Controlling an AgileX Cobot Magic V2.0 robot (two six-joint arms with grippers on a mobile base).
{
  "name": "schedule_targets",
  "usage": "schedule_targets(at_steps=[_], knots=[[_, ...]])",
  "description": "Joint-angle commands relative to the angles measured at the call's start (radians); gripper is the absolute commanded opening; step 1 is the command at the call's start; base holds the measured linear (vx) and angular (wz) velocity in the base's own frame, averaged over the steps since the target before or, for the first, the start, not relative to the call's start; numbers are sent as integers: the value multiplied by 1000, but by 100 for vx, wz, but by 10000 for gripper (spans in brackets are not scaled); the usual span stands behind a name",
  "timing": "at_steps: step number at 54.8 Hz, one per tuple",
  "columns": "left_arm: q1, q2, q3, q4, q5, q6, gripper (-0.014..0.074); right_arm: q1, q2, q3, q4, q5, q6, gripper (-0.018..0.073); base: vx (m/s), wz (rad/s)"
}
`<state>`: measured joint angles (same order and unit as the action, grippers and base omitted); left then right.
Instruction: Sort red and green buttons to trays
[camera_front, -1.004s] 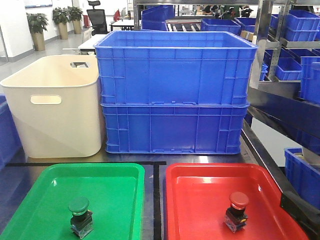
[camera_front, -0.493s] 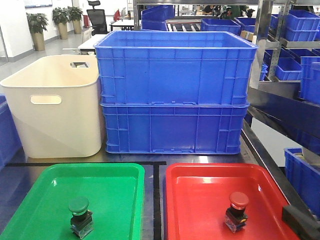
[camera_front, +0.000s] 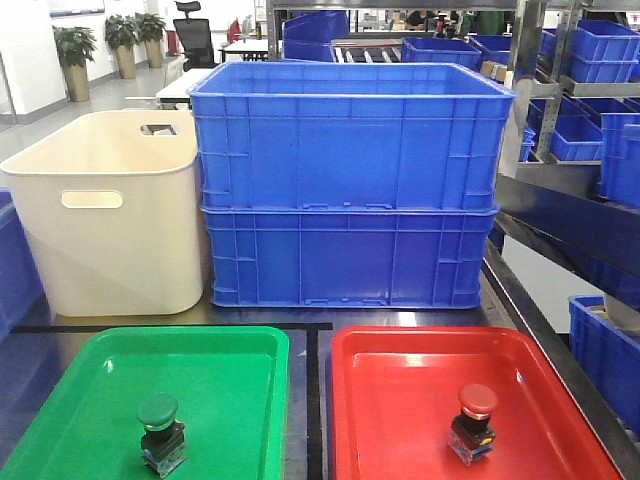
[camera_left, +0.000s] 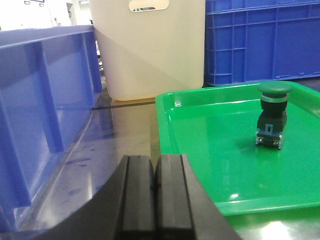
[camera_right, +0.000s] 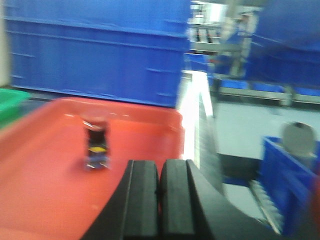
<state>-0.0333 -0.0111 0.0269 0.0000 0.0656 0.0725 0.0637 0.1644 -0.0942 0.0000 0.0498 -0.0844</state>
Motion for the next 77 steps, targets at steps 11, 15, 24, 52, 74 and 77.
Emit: schedule_targets(at_steps=[11,15,24,52,74,77], knots=[[3,-15,-19,-8,-75,0,-7,-95,-173,144,-8,-149,2,-13,0,0],[3,-15,-19,-8,-75,0,-7,-95,-189,138,-13,-100,2,-12,0,0],[3,-15,-19,-8,-75,0,-7,-95,-187,138,-7,-97,2,-12,0,0],[3,-15,-20,-8,-75,0,-7,-95,-187,138,-7,-92,2,-12,0,0],[3,-15,-20,-8,-75,0,-7,-95,-187,138,-7,-92,2,-12,0,0],[3,-15,-20,-8,-75,0,-7,-95,-187,138,-7,-92,2,-12,0,0]])
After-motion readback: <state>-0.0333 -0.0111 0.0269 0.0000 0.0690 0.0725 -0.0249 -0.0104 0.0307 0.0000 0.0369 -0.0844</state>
